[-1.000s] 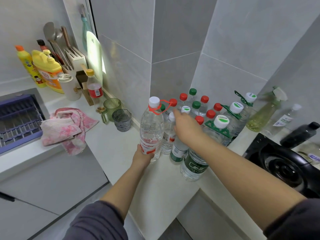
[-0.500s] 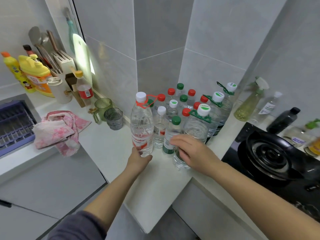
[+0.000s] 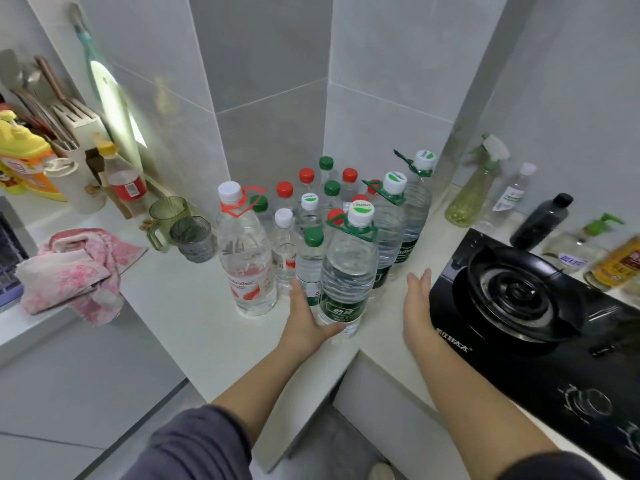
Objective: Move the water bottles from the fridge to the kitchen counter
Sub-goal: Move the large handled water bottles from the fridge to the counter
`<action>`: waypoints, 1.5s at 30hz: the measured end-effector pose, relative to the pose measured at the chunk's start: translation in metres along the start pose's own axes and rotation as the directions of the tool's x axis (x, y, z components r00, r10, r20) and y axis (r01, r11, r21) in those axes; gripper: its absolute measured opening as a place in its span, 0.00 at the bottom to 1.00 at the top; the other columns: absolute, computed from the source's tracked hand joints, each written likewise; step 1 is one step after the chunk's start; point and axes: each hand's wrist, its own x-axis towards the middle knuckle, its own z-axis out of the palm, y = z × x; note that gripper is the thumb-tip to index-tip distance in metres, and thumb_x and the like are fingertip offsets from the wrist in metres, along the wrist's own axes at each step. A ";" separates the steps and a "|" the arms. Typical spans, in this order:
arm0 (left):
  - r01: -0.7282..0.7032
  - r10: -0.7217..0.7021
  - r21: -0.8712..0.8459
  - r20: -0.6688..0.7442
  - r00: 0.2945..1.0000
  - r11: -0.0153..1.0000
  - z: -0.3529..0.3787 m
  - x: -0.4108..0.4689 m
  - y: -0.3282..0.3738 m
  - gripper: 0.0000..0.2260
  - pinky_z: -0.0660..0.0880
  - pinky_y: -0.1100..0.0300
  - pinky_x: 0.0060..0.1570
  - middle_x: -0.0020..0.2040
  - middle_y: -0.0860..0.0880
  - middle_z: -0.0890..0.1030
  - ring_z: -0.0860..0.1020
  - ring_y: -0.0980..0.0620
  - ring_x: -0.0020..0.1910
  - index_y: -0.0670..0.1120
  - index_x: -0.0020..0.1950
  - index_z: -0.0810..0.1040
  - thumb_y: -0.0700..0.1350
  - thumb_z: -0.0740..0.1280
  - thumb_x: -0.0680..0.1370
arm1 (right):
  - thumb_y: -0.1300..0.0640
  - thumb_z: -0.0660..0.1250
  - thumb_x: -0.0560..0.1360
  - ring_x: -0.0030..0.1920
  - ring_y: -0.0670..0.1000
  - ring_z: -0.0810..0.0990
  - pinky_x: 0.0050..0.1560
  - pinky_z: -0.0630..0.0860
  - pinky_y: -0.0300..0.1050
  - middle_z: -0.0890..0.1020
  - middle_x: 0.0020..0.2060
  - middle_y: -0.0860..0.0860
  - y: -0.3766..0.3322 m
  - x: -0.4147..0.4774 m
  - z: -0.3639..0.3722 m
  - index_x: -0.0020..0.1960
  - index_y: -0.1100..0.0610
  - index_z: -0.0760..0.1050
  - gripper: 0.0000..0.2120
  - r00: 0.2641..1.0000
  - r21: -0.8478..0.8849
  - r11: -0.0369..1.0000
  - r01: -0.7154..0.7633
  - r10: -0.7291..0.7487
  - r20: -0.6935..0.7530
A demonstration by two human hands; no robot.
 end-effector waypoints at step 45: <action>0.041 -0.041 0.055 -0.010 0.999 0.998 0.002 0.009 -0.018 0.62 0.56 0.65 0.67 0.77 0.59 0.54 0.56 0.60 0.74 0.60 0.75 0.31 0.60 0.79 0.62 | 0.40 0.50 0.83 0.77 0.49 0.57 0.76 0.56 0.59 0.54 0.79 0.42 -0.004 0.039 0.042 0.79 0.40 0.44 0.27 0.995 0.208 0.977 -0.052 0.032 0.098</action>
